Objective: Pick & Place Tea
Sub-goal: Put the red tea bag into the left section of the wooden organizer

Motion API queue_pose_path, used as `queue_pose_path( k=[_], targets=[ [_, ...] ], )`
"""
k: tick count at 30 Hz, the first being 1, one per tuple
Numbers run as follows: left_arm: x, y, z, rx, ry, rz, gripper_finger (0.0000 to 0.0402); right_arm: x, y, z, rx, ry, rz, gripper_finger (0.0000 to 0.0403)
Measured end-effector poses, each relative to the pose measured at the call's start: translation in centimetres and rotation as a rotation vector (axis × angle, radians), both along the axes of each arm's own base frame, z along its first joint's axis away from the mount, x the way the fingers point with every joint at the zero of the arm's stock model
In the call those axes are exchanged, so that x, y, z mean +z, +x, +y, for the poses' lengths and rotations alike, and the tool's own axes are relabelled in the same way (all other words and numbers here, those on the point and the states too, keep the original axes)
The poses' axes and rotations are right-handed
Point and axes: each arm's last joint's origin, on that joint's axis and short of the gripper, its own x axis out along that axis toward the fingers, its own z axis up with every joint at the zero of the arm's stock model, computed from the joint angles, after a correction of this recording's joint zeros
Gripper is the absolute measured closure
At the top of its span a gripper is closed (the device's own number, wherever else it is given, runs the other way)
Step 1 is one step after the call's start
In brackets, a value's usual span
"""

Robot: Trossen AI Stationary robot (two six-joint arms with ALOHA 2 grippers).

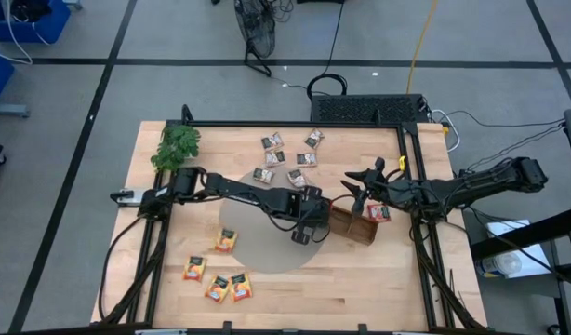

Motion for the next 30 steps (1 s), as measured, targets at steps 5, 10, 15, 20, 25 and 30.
queue_pose_path(
  k=[5,10,15,20,25,30],
  targets=[
    [1.7,-0.7,-0.5,-0.011,-0.014,-0.003,0.0397,0.0,0.0,0.0,0.001,-0.003,0.002,0.0291],
    [4.0,-1.0,-0.9,-0.027,-0.016,-0.066,0.0385,0.0,0.0,0.0,0.001,-0.003,0.003,0.0291],
    [4.8,-0.7,-1.0,-0.051,-0.011,-0.126,0.0397,0.0,0.0,0.0,0.001,-0.003,0.003,0.0291],
    [5.2,-0.4,-1.2,-0.087,-0.045,-0.173,0.0396,0.0,0.0,0.0,0.001,-0.003,0.003,0.0291],
    [5.3,-0.2,-1.2,-0.093,-0.057,-0.193,0.0394,0.0,0.0,0.0,0.001,-0.002,0.001,0.0291],
    [4.7,0.0,-0.9,-0.087,-0.056,-0.181,0.0397,0.0,0.0,0.0,-0.001,0.003,-0.004,0.0291]
  ],
)
